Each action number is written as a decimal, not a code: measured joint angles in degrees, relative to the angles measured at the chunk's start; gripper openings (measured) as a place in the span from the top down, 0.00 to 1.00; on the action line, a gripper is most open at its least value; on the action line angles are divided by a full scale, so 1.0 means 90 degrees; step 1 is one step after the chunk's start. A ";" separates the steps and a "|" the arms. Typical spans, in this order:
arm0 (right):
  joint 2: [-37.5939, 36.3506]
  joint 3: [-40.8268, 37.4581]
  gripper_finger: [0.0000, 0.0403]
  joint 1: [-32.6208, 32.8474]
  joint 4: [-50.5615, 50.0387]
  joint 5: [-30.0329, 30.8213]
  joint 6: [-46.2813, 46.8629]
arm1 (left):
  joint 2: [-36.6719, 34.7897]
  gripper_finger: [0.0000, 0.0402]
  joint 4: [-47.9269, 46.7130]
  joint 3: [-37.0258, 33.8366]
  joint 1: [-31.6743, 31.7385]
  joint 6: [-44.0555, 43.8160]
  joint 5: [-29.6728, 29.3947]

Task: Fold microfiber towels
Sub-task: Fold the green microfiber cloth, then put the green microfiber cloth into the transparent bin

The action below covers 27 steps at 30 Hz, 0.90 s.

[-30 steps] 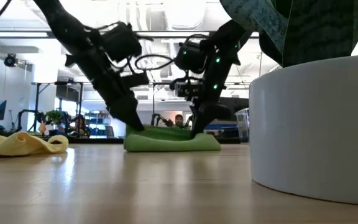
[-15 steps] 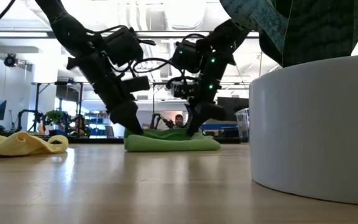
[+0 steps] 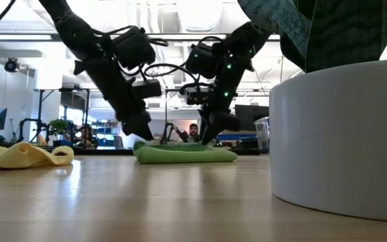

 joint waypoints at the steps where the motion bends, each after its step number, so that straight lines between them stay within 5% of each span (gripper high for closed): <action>1: -0.0035 -0.0003 0.65 0.0000 -0.0044 0.0026 0.0005 | -0.0040 0.74 -0.0004 0.0004 0.0000 0.0089 -0.0270; 6: -0.0326 -0.0006 0.60 -0.0007 -0.0382 -0.0025 0.0195 | -0.0395 0.63 -0.0091 0.0013 0.0005 0.0433 -0.0815; 14: -0.0432 -0.0394 0.60 0.0008 -0.0495 -0.1683 0.0901 | -0.0030 0.61 0.0799 -0.0170 -0.0064 -0.0089 0.1974; 27: -0.0324 -0.0907 0.60 -0.0039 -0.0395 -0.1934 0.2021 | 0.0733 0.61 0.0845 -0.0146 -0.0114 -0.0084 0.1848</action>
